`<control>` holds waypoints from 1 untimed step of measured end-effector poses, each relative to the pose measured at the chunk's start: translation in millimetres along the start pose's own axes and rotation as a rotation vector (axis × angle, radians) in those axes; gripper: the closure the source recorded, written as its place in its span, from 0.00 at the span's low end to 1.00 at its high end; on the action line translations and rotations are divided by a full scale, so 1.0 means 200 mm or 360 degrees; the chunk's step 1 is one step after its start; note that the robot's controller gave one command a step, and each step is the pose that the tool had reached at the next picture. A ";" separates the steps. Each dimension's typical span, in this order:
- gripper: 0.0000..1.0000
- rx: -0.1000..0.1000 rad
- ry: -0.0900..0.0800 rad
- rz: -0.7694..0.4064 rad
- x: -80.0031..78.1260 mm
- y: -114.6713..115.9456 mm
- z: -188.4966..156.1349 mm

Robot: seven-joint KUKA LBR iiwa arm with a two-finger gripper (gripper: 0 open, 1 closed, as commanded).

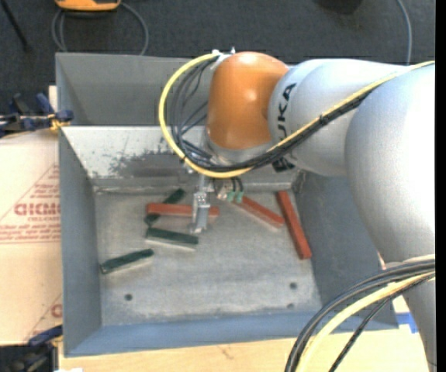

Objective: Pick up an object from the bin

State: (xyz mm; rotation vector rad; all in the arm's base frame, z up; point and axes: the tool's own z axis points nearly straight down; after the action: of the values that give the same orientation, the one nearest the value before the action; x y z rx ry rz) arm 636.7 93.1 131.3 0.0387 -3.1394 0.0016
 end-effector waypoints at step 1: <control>0.00 -0.0003 -0.0012 -0.0020 0.18 0.07 0.04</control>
Offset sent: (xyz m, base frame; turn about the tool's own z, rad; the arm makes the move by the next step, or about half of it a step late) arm -0.0143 0.0068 -0.0613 0.0588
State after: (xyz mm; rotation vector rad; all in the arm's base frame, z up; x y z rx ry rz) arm 600.1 105.5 123.0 0.0586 -3.1469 -0.0018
